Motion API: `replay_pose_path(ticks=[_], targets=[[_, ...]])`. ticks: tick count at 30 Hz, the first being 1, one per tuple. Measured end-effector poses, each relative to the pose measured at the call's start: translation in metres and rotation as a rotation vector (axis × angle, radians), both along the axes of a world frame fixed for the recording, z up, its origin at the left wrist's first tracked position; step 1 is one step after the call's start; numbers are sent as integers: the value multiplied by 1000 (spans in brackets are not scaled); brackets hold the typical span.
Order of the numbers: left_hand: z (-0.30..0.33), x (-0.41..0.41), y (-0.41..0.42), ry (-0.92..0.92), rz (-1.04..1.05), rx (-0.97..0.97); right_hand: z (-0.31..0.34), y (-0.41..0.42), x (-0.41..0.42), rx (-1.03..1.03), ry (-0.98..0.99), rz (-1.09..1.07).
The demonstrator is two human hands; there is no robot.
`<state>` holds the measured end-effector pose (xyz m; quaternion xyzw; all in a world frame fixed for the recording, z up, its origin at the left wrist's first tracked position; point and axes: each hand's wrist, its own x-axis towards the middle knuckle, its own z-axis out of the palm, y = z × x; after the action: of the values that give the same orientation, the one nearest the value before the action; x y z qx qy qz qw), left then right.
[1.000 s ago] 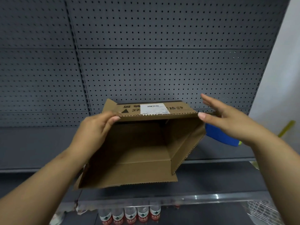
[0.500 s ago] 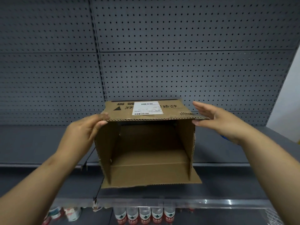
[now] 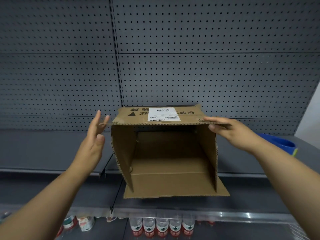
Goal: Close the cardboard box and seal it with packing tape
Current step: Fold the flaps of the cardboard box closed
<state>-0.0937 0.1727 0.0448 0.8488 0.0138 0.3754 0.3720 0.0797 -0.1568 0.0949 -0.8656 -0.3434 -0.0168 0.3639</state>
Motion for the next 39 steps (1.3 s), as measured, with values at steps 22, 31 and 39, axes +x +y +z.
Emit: replay_pose_path(ticks=[22, 31, 39], targets=[[-10, 80, -28, 35, 263, -5, 7, -27, 30, -76, 126, 33], [-13, 86, -28, 12, 248, 37, 6, -35, 48, -255, 201, 152], [-16, 79, -18, 44, 255, 113, -37, -9, 41, 195, -333, -90]])
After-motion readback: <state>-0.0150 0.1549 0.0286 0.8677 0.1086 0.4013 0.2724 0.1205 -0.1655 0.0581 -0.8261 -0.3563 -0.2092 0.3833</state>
